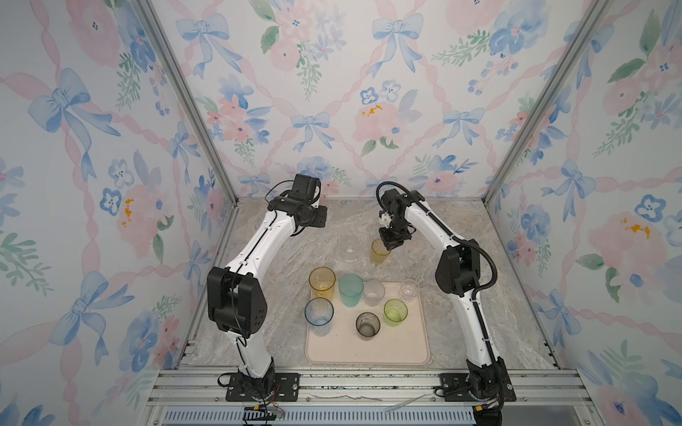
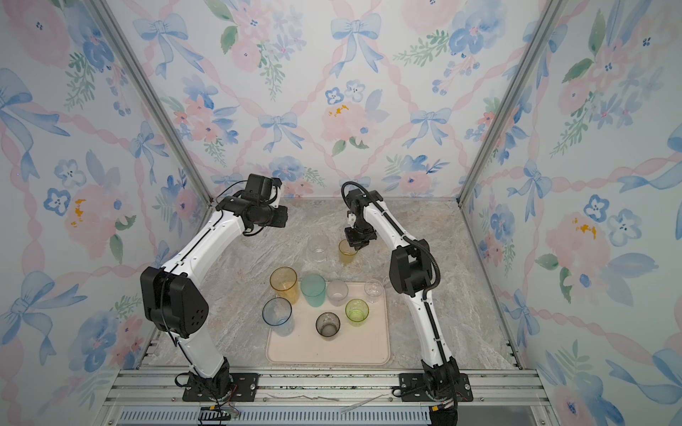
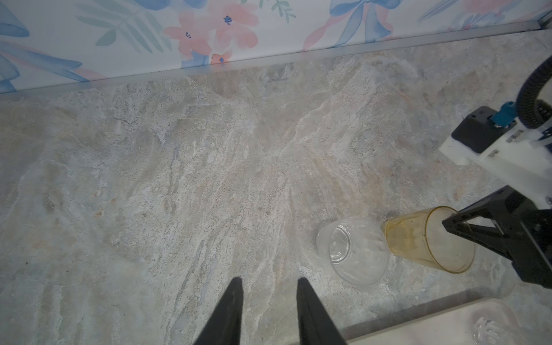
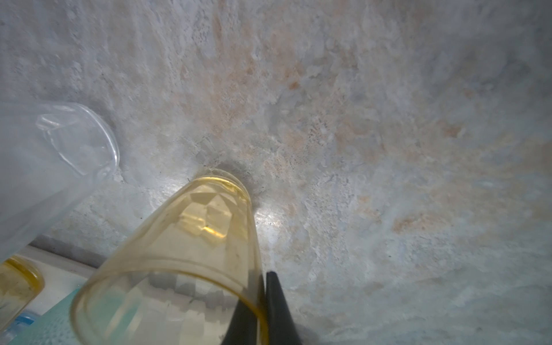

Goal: Place the glasses into the tray
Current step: Pick up the glass from the top-center of the table.

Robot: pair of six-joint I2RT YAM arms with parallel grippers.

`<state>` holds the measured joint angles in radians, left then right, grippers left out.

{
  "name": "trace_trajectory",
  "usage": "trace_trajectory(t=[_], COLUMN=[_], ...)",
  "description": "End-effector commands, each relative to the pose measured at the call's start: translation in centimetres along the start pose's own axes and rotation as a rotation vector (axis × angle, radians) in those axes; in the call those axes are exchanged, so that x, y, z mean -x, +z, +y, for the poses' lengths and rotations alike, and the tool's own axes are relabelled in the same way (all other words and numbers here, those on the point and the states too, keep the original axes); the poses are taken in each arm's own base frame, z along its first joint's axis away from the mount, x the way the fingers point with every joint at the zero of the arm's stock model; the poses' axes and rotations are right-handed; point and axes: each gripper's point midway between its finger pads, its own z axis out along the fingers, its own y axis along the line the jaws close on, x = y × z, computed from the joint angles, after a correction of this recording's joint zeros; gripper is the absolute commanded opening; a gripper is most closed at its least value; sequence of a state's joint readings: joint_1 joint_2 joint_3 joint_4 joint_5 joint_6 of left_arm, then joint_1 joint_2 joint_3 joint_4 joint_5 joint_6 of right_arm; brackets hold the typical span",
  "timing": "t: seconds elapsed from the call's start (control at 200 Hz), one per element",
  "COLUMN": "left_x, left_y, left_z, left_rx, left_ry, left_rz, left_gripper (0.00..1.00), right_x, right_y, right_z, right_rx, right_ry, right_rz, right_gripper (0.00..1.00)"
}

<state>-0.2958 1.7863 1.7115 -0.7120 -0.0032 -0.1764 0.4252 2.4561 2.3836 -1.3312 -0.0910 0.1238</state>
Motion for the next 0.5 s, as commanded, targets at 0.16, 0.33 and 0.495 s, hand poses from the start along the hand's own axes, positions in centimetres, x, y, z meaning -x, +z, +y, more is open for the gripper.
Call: trace_trajectory(t=[0.16, 0.33, 0.495], left_x=[0.3, 0.3, 0.3], left_y=[-0.3, -0.4, -0.7], left_z=[0.4, 0.3, 0.2], left_rx=[0.0, -0.004, -0.008], left_ry=[0.015, 0.023, 0.03], left_rz=[0.001, 0.001, -0.003], left_gripper=[0.34, 0.34, 0.34], right_x=[0.5, 1.2, 0.5], right_y=[-1.9, -5.8, -10.7], right_z=[-0.6, -0.7, -1.1], right_rx=[-0.017, -0.033, -0.057], right_ry=[0.018, 0.018, 0.008], right_rz=[-0.05, -0.15, -0.239], right_gripper=[0.03, 0.01, 0.0])
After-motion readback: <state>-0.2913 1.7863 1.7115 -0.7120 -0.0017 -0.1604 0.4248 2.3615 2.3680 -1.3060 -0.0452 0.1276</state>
